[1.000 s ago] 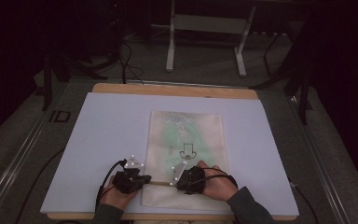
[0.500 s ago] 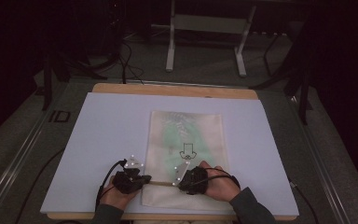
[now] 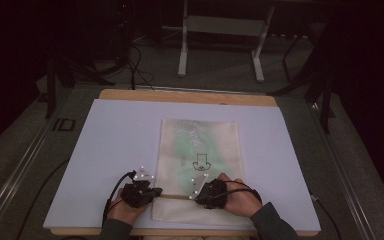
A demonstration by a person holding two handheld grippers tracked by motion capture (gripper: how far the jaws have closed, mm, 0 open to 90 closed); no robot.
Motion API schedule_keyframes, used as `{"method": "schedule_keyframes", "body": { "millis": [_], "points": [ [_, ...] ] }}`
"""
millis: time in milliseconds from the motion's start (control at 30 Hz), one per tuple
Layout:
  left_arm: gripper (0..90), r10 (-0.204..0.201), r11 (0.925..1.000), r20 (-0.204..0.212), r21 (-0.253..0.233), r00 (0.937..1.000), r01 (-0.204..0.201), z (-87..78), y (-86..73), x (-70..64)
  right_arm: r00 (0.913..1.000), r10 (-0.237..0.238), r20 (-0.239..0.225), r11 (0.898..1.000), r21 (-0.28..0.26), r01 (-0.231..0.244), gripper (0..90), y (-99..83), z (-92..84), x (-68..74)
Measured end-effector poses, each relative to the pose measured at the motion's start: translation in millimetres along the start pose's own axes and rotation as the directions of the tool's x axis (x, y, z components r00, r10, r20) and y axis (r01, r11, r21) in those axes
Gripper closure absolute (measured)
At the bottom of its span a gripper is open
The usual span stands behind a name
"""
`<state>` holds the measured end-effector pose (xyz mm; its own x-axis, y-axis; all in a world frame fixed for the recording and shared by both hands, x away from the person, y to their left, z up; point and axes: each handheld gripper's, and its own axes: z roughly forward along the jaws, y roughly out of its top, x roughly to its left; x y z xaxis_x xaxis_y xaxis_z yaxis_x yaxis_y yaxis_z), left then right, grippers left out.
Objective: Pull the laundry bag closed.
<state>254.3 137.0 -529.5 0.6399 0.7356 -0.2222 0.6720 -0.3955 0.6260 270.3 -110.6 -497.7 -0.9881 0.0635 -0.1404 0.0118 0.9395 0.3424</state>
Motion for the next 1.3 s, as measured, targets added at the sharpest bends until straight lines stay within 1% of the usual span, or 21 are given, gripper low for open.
{"method": "schedule_keyframes", "body": {
  "millis": [300,433,467,533,600,633,700,833,900,967,1033,1100,1133,1200,1267,1300],
  "points": [
    [89.4,0.000,1.0000,-0.002,0.000,1.0000,0.000,0.1,0.0,-0.3,1.0000,0.001,0.005,1.000,0.001,-0.001,82.2,-2.9,-0.8,1.2],
    [89.4,-0.001,1.0000,0.000,-0.002,1.0000,0.001,0.1,-0.1,-0.1,1.0000,0.007,0.005,1.000,-0.011,-0.007,82.2,-4.0,-2.2,1.7],
    [89.4,-0.001,1.0000,-0.001,0.000,1.0000,0.001,0.0,-0.1,-0.2,1.0000,0.002,0.009,1.000,-0.003,-0.002,82.2,-4.3,-2.2,1.8],
    [89.4,0.000,1.0000,-0.001,0.000,1.0000,0.000,0.0,0.0,-0.3,0.9999,0.011,0.004,1.000,-0.011,-0.011,82.2,-6.1,-3.3,1.3],
    [89.4,-0.001,1.0000,0.000,-0.001,1.0000,0.001,0.0,-0.1,-0.2,0.9998,0.015,0.008,1.000,-0.006,-0.015,82.2,-7.6,-4.2,1.3],
    [89.4,-0.001,1.0000,-0.001,0.000,1.0000,0.001,0.0,0.0,-0.2,0.9998,0.019,0.003,1.000,-0.015,-0.019,82.2,-8.6,-5.0,1.1],
    [89.4,0.000,1.0000,-0.001,0.000,1.0000,0.000,0.0,0.0,-0.2,0.9998,0.016,0.009,1.000,-0.009,-0.016,82.3,-9.9,-5.4,1.3],
    [89.3,0.000,1.0000,-0.001,-0.001,1.0000,0.000,0.0,-0.1,-0.2,0.9995,0.030,0.007,0.999,-0.017,-0.030,82.2,-12.8,-7.3,1.2],
    [89.4,0.000,1.0000,-0.001,-0.001,1.0000,0.000,0.0,-0.1,-0.2,0.9996,0.027,0.012,1.000,-0.011,-0.027,82.2,-13.3,-7.6,1.7],
    [89.3,0.000,1.0000,-0.001,-0.001,1.0000,0.000,0.0,-0.1,-0.3,0.9995,0.029,0.012,0.999,-0.020,-0.029,82.3,-14.7,-8.6,1.6],
    [89.3,0.000,1.0000,-0.001,-0.001,1.0000,0.000,0.0,-0.2,-0.2,0.9992,0.034,0.019,0.999,-0.014,-0.033,82.3,-16.1,-9.5,1.6],
    [89.3,-0.003,1.0000,-0.001,-0.003,1.0000,0.003,0.1,-0.2,-0.5,0.9992,0.038,0.015,0.999,-0.023,-0.038,82.3,-17.6,-10.2,1.6],
    [89.4,-0.002,1.0000,-0.002,-0.003,1.0000,0.002,0.2,-0.1,-0.6,0.9991,0.037,0.020,0.999,-0.014,-0.037,82.3,-18.0,-10.1,1.8],
    [89.3,-0.002,1.0000,-0.002,-0.002,1.0000,0.002,0.1,-0.1,-0.5,0.9990,0.040,0.018,0.999,-0.022,-0.040,82.3,-19.4,-10.6,1.6],
    [89.4,-0.002,1.0000,-0.001,-0.002,1.0000,0.002,0.1,-0.1,-0.4,0.9989,0.041,0.023,0.999,-0.013,-0.040,82.3,-20.5,-10.5,1.7],
    [89.3,-0.001,1.0000,-0.002,-0.002,1.0000,0.001,0.1,-0.2,-0.5,0.9986,0.049,0.019,0.999,-0.022,-0.048,82.3,-21.3,-10.8,1.8]
  ]
}}
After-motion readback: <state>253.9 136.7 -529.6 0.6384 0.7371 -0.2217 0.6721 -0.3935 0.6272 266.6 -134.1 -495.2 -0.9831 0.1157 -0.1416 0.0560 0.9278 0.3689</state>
